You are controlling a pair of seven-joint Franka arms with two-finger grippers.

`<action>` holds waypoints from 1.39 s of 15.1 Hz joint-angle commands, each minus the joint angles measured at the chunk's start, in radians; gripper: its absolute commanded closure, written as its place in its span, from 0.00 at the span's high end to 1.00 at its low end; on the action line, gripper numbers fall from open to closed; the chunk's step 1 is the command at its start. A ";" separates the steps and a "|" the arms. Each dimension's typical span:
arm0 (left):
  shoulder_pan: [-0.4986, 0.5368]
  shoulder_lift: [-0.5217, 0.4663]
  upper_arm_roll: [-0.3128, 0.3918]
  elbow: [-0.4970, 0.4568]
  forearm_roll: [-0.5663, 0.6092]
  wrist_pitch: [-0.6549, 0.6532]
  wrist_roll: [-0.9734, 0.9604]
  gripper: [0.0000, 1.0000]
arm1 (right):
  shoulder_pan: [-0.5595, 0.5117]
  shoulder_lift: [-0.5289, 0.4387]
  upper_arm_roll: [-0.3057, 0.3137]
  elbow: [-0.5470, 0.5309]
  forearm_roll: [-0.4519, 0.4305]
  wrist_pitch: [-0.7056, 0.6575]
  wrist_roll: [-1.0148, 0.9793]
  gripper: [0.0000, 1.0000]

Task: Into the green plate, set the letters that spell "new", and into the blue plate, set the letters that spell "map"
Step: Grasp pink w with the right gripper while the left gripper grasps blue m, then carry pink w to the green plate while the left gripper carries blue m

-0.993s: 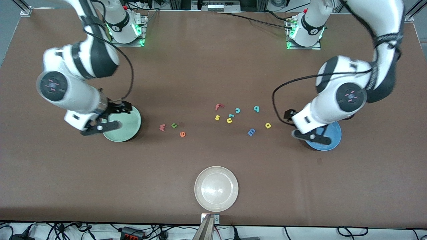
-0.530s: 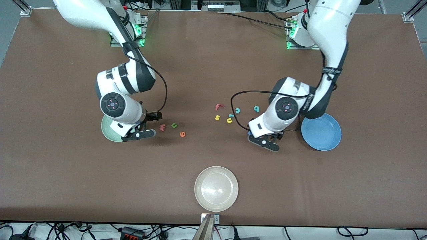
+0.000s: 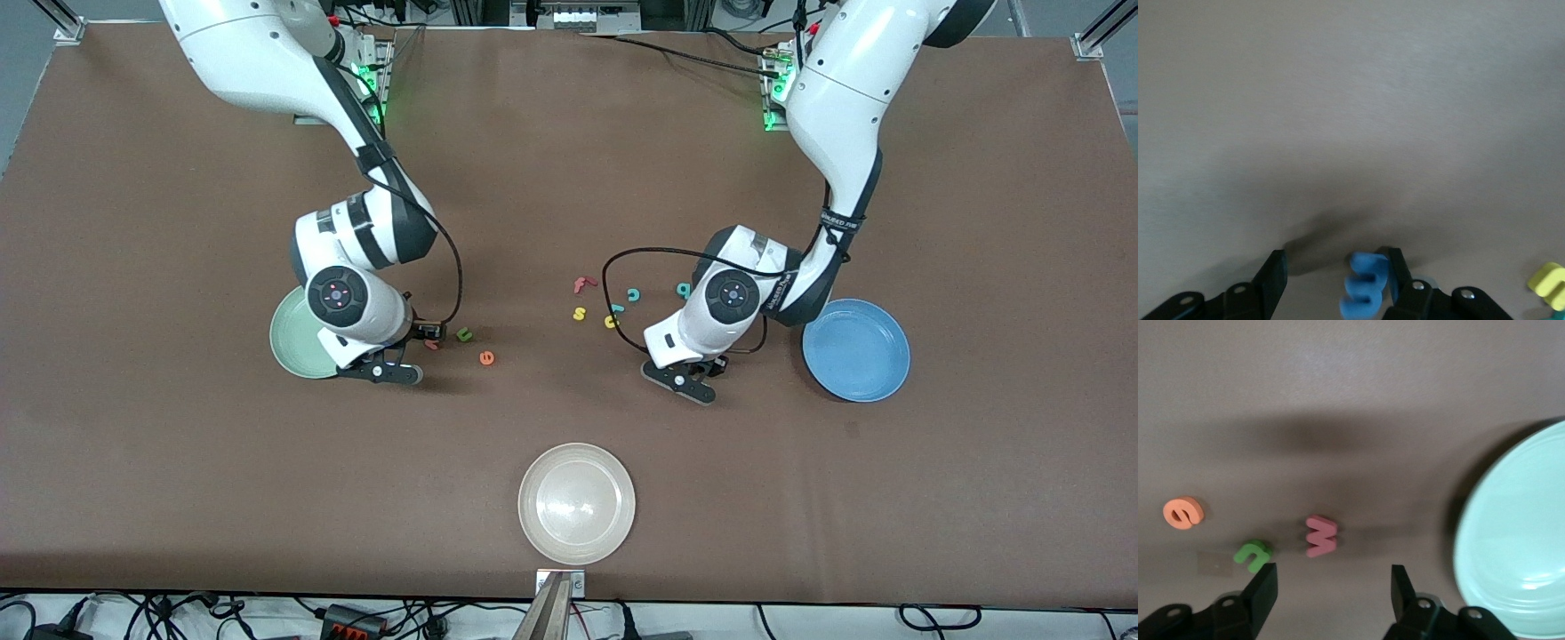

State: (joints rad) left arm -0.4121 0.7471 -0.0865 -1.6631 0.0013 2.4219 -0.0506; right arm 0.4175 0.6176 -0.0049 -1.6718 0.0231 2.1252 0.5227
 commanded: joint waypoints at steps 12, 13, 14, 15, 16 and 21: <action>-0.036 -0.041 0.008 -0.035 0.006 -0.052 0.015 0.06 | 0.046 0.100 -0.010 0.011 0.014 0.085 0.076 0.65; -0.034 -0.048 0.010 -0.033 0.006 -0.055 0.014 0.04 | 0.044 0.100 -0.010 0.010 0.014 0.085 0.076 0.63; -0.031 -0.054 0.011 -0.026 0.006 -0.078 0.014 0.03 | 0.044 0.100 -0.012 0.009 0.014 0.085 0.076 0.59; -0.025 -0.070 0.014 -0.018 0.008 -0.116 0.014 0.03 | 0.044 0.100 -0.012 0.009 0.014 0.085 0.076 0.54; -0.022 -0.095 0.022 -0.014 0.008 -0.147 0.014 0.03 | 0.044 0.100 -0.012 0.009 0.014 0.085 0.076 0.48; 0.125 -0.221 0.027 0.000 0.009 -0.357 0.084 0.03 | 0.026 0.100 -0.015 0.009 0.012 0.087 0.060 0.31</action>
State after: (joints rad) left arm -0.3662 0.5889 -0.0536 -1.6464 0.0024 2.1425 -0.0325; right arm 0.4482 0.7144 -0.0140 -1.6642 0.0237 2.2100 0.5858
